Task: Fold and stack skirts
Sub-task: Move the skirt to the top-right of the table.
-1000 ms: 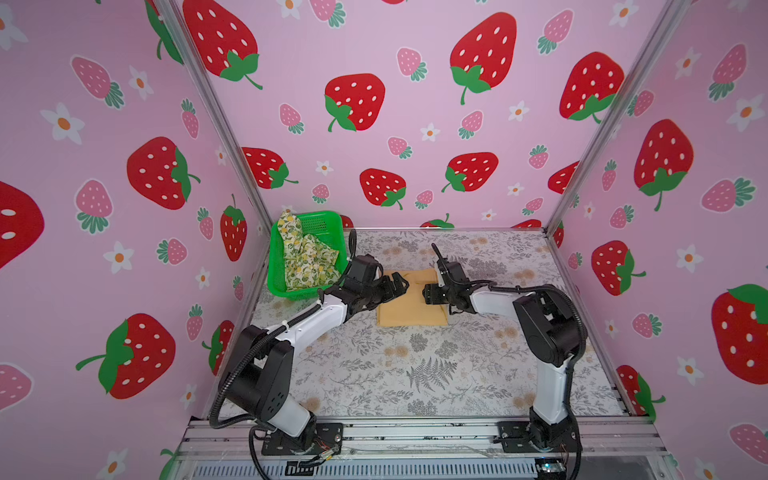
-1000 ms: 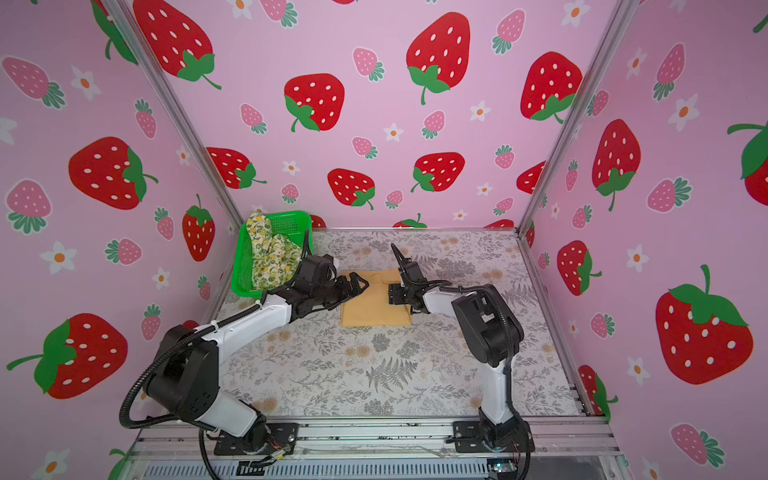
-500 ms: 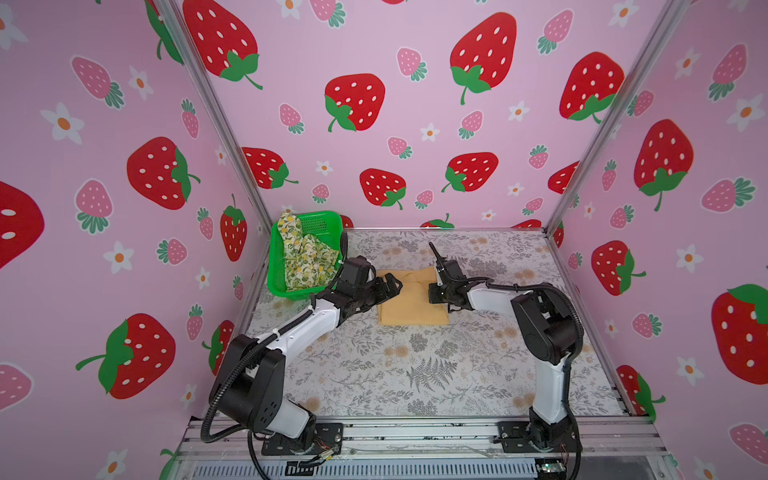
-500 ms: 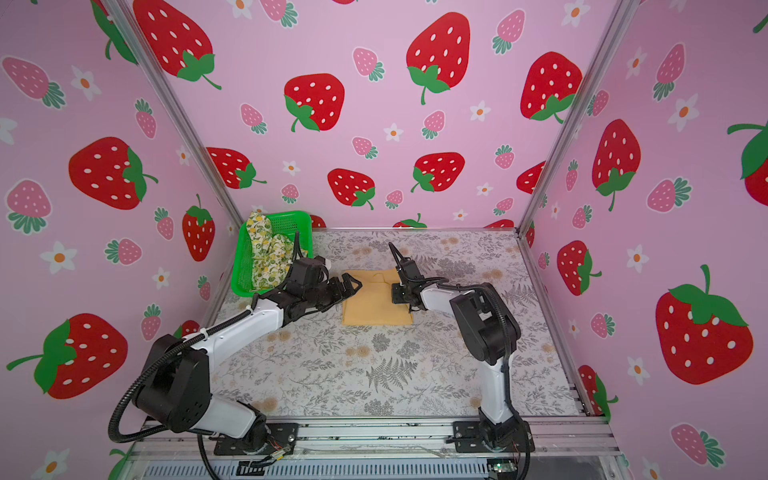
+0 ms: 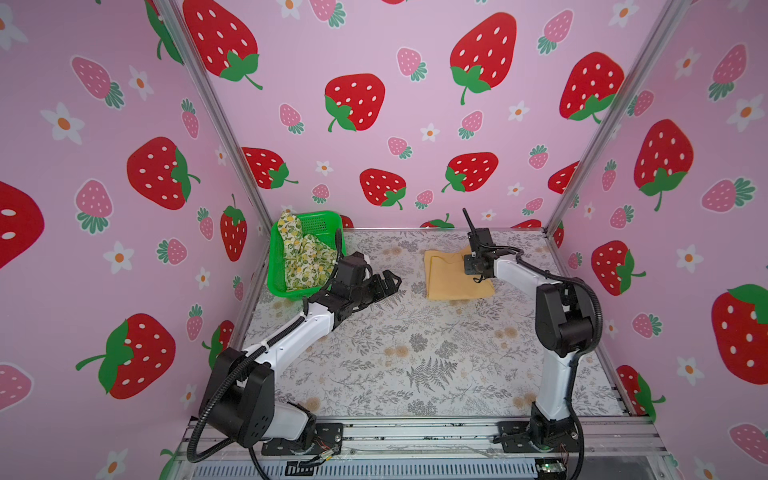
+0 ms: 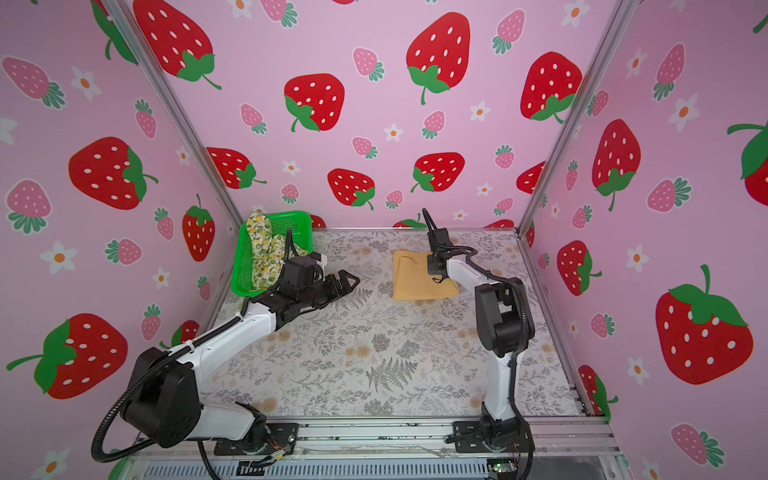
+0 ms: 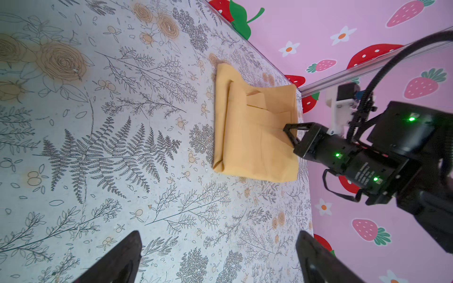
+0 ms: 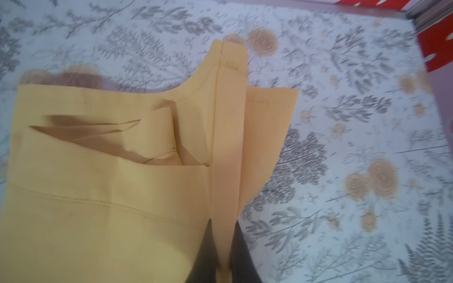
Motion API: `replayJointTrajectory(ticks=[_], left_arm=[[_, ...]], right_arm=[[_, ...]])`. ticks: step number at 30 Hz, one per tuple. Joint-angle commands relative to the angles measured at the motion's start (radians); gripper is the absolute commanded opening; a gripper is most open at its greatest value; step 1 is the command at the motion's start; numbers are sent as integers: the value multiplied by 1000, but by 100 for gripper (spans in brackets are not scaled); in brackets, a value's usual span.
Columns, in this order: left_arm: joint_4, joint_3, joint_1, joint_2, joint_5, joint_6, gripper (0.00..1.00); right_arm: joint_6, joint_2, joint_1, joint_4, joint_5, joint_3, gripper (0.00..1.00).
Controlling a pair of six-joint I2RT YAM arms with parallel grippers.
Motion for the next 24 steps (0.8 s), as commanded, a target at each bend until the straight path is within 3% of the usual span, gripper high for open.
replayJointTrajectory(ticks=[1,7,11,24], left_arm=[[-7,2,8,-21,-28,17,99],[-27,10,33,-35,-32,18,99],[-47,17,46,-44,-43,27,99],[-67,45,65,-2,-78,25,99]], right_arm=[[-80,76,-28,-98,123,111,0],[-150,215,-114,-148,195,287,0],[-154,284,-186,-176,180,378,0],[-274,389,-283,-178,248,540,6]])
